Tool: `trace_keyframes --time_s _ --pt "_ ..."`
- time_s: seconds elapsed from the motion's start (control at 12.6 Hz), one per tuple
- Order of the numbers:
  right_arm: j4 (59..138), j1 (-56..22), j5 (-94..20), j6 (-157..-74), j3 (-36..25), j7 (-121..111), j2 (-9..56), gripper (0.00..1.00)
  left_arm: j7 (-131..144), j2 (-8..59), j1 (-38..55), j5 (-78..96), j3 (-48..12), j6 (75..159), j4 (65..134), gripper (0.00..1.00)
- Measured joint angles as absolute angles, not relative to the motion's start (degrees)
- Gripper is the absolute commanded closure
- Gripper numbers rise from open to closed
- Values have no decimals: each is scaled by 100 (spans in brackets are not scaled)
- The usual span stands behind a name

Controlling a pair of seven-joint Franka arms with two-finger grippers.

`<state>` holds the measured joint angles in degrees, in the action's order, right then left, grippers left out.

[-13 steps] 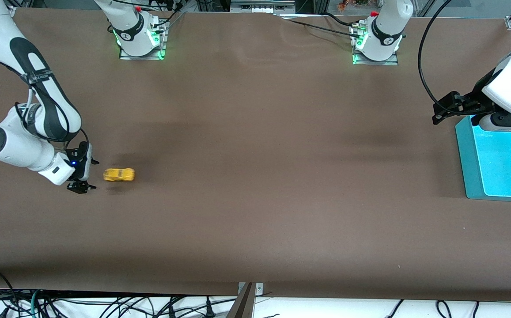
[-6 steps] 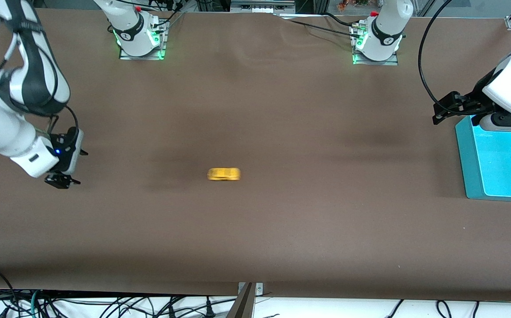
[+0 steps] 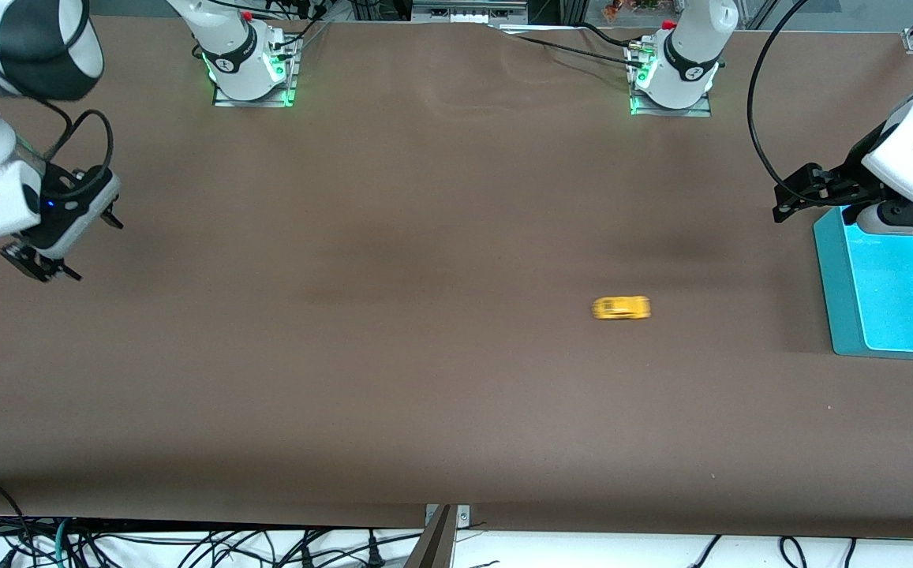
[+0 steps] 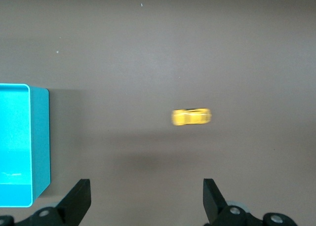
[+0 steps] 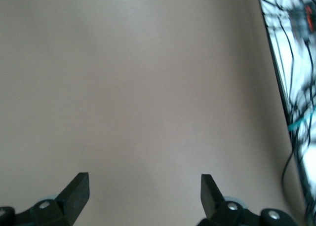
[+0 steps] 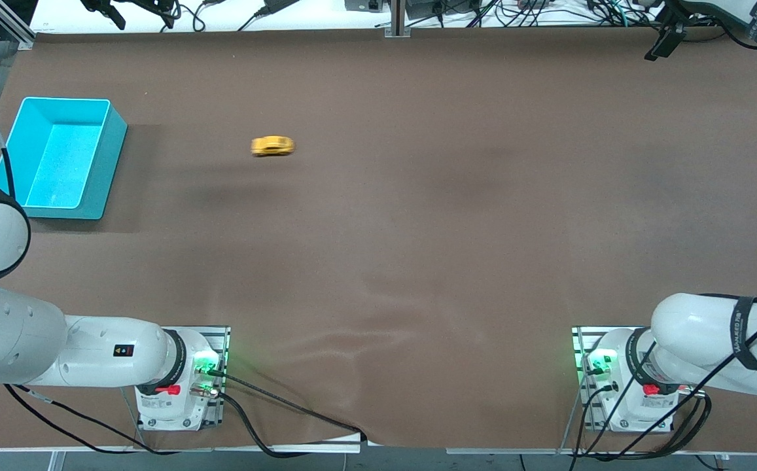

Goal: Wind and store yellow beetle car

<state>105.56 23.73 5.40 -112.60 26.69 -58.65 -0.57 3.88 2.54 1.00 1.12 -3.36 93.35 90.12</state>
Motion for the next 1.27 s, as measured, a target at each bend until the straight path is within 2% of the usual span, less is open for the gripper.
trace_keyframes --time_s 0.24,0.55,1.03,1.27 --pt "10586 2319 49 -10798 2669 -4021 -363 0 388 254 111 112 -340 9327 9012 0" --pt "10591 2289 -256 -10411 2664 -1587 -428 0 388 261 98 112 -316 9117 9046 0" --pt "10591 2272 -433 -10208 2609 -879 -434 0 207 481 -152 19 -313 9003 9803 0" --pt "10591 2272 -435 -10196 2576 -877 -435 0 -1127 579 -481 -323 -291 9299 10257 0"
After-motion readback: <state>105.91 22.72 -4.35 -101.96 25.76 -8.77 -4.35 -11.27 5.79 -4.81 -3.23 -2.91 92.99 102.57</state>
